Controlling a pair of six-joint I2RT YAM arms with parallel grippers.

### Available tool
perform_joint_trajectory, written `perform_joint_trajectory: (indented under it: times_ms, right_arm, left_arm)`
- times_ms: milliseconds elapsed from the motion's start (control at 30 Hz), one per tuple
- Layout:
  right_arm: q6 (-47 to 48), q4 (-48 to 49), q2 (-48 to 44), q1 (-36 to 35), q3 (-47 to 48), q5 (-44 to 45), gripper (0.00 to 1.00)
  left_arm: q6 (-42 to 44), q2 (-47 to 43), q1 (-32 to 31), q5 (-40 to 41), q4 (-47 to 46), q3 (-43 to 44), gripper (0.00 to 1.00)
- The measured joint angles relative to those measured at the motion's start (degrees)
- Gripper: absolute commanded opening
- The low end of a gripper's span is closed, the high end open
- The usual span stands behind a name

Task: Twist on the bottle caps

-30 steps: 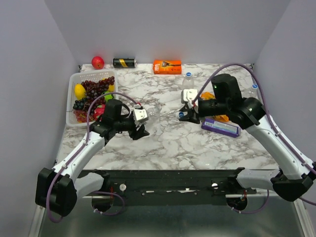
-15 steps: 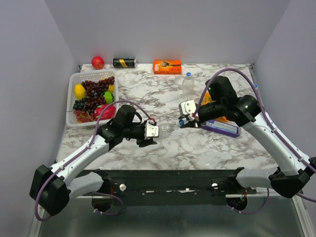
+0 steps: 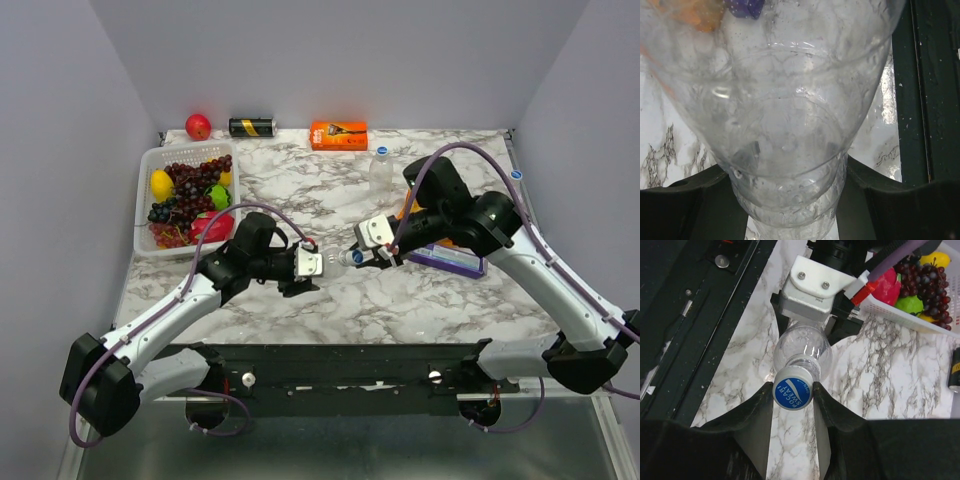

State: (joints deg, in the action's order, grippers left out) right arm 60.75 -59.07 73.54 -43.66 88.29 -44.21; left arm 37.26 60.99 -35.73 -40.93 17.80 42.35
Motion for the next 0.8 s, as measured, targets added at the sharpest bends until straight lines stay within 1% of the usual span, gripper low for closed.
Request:
perform_joint_trajectory:
  times_ms: [333, 567, 700, 800]
  right_arm:
    - [1.5, -0.6, 2.2, -1.8, 1.2, 2.6, 0.43]
    - [-0.4, -0.1, 3.8, -2.4, 1.7, 5.9, 0.43]
    - [-0.5, -0.9, 4.9, -2.8, 2.7, 6.1, 0.44]
    - [1.0, -2.4, 5.8, -2.9, 4.4, 5.6, 0.46]
  left_arm:
    - [-0.9, -0.2, 0.0, 0.9, 0.3, -1.3, 0.00]
    - [-2.3, -3.0, 0.0, 1.9, -2.6, -5.0, 0.00]
    - [-3.1, -4.9, 0.0, 3.0, -4.8, -7.2, 0.00]
    - [-4.4, -5.9, 0.0, 3.6, -8.1, -8.8, 0.00]
